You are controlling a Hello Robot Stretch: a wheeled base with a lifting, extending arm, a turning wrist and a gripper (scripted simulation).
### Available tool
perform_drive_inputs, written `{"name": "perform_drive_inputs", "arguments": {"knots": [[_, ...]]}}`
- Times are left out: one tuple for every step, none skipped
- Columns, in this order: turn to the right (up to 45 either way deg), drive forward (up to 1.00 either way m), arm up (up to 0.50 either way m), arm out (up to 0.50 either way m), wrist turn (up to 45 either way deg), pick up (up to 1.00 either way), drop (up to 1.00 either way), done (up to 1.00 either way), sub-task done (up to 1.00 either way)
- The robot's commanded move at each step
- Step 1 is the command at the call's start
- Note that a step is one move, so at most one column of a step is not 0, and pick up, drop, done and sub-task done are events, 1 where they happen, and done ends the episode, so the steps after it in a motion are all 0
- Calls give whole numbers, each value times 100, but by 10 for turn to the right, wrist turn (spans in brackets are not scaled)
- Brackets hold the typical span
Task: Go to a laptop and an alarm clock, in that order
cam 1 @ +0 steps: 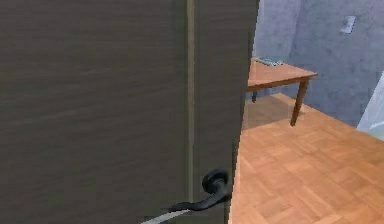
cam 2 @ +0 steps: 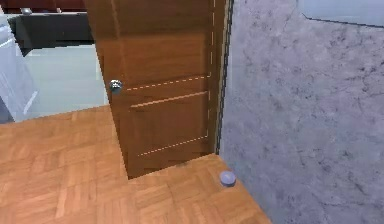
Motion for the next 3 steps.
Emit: {"name": "perform_drive_inputs", "arguments": {"knots": [[450, 0, 0, 0, 0, 0, 0, 0, 0], [150, 0, 0, 0, 0, 0, 0, 0, 0], [0, 40, 0, 0, 0, 0, 0, 0, 0]]}}
